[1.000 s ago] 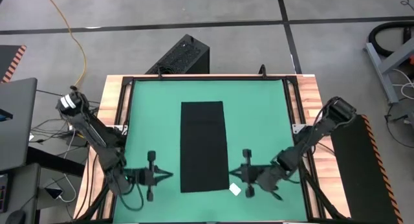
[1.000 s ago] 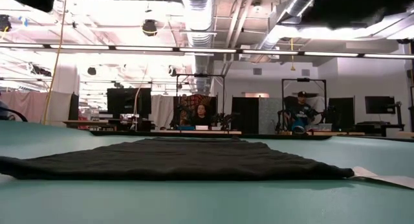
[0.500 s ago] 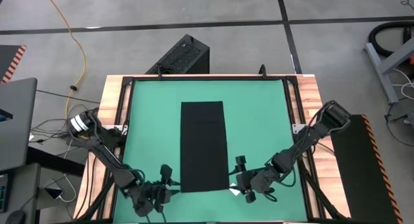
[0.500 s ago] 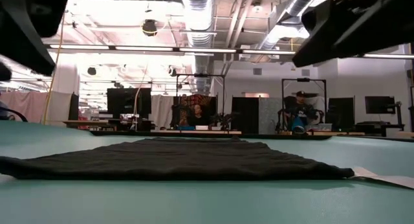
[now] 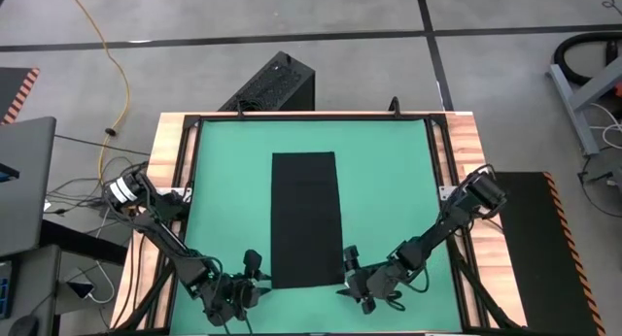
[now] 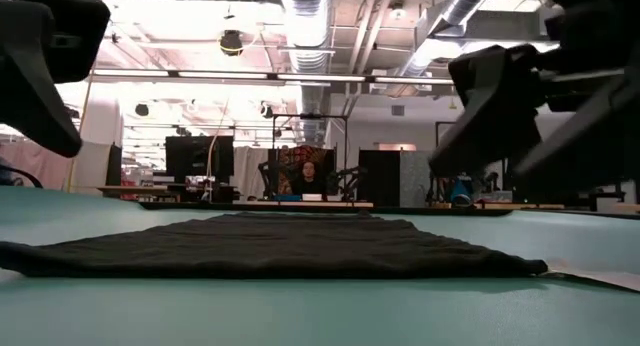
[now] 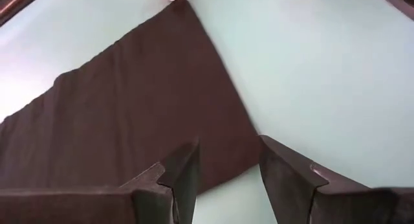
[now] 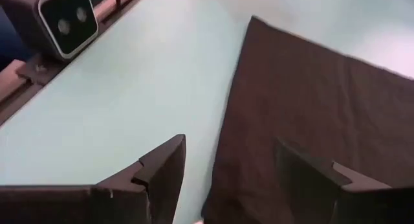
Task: Roll towel
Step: Roll the black towel
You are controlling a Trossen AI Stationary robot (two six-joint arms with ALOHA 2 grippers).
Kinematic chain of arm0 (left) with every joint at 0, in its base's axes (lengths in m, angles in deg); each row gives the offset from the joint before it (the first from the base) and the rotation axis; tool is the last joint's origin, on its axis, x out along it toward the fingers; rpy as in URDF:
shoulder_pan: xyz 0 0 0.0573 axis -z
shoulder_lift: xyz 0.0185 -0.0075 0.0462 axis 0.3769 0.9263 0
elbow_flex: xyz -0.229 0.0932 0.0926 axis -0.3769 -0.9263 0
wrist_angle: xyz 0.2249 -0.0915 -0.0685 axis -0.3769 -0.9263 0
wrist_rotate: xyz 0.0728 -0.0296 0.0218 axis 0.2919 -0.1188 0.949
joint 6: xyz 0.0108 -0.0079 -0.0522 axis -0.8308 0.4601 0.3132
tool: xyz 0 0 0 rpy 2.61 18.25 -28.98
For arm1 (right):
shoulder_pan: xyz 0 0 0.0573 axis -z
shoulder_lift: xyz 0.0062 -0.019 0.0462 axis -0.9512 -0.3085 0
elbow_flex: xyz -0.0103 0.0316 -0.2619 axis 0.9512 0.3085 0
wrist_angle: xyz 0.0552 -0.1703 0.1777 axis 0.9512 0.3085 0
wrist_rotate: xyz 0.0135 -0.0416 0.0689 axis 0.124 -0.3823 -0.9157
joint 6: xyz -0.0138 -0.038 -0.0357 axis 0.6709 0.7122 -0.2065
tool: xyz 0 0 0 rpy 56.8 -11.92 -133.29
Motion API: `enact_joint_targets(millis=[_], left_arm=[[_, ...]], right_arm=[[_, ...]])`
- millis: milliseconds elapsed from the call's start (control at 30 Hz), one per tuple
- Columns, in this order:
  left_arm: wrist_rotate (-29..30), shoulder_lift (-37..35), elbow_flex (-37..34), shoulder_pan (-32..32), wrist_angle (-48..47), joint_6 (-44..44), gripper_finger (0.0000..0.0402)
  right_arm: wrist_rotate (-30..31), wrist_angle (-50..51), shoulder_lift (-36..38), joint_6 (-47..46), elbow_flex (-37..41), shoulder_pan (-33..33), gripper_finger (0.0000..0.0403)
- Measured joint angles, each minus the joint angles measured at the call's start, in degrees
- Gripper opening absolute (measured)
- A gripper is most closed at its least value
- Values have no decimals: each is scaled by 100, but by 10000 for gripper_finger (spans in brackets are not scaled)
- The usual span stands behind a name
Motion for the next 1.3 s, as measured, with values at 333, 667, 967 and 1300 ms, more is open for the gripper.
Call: enact_joint_targets(millis=[333, 667, 967, 1300], left_arm=[[-106, 3, 0, -7, -42, 27, 147], [-216, 566, 2, -9, 37, -62, 147], [-277, 680, 4, -47, -216, -105, 136], [-525, 688, 7, -219, -335, 281, 17]], right_arm=[[-125, 170, -77, -201, -5, 123, 254], [-293, 46, -674, -753, -15, 328, 254], [-310, 164, -696, -1173, -16, 330, 254], [-85, 463, -707, -1764, -17, 337, 193]])
